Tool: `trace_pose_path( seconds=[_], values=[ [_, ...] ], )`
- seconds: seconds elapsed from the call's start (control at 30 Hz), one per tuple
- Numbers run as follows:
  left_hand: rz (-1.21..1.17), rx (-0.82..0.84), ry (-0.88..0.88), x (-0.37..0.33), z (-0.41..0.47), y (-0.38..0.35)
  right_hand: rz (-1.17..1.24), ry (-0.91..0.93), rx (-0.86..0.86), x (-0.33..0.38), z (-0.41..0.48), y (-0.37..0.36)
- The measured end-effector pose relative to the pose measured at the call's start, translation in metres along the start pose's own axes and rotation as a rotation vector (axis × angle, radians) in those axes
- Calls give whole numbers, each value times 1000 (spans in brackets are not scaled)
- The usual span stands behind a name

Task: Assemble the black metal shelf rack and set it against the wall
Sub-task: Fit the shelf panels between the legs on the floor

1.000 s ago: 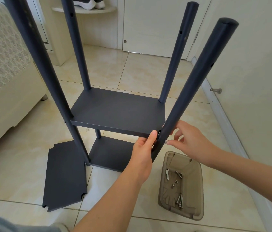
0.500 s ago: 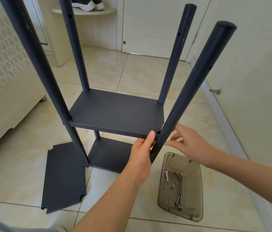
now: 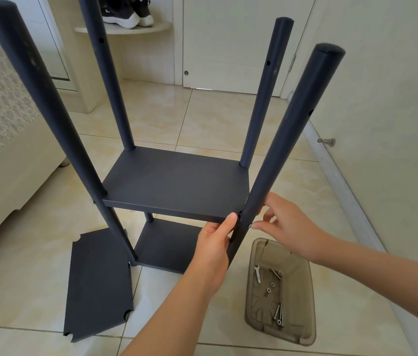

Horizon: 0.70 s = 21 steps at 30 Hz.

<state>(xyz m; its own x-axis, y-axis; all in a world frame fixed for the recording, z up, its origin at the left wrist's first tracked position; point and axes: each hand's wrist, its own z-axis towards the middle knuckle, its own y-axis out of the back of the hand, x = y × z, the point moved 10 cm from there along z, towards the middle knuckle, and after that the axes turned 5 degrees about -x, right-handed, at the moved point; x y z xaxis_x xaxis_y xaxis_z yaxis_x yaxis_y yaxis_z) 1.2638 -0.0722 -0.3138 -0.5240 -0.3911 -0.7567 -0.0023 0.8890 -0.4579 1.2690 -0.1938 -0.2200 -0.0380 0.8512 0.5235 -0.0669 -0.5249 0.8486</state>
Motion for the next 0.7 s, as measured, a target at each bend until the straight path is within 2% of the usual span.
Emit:
trace_pose_path(
  seconds=[0.2, 0.37, 0.47, 0.53, 0.6, 0.63, 0.7],
  values=[
    [87, -122, -53, -9, -2, 8, -32, -31, 42, 1, 2, -5],
    [454, -296, -197, -26, -10, 18, 160, -79, 189, 13, 1, -16],
    [839, -416, -417, -51, -27, 20, 304, -147, 169, 11, 2, -11],
    [1075, -455, -697, -72, -47, 6, 376, -207, 170, 5, 1, -9],
    [1187, -445, -1028, -91, -68, -14, 397, -247, 172, 0, 2, -8],
    [1232, -430, -1117, -96, -73, -20, 407, -261, 174, -3, 3, -8],
    [1355, -369, -1116, -97, -65, -27, 445, -289, 179, -6, 5, -9]
  ],
)
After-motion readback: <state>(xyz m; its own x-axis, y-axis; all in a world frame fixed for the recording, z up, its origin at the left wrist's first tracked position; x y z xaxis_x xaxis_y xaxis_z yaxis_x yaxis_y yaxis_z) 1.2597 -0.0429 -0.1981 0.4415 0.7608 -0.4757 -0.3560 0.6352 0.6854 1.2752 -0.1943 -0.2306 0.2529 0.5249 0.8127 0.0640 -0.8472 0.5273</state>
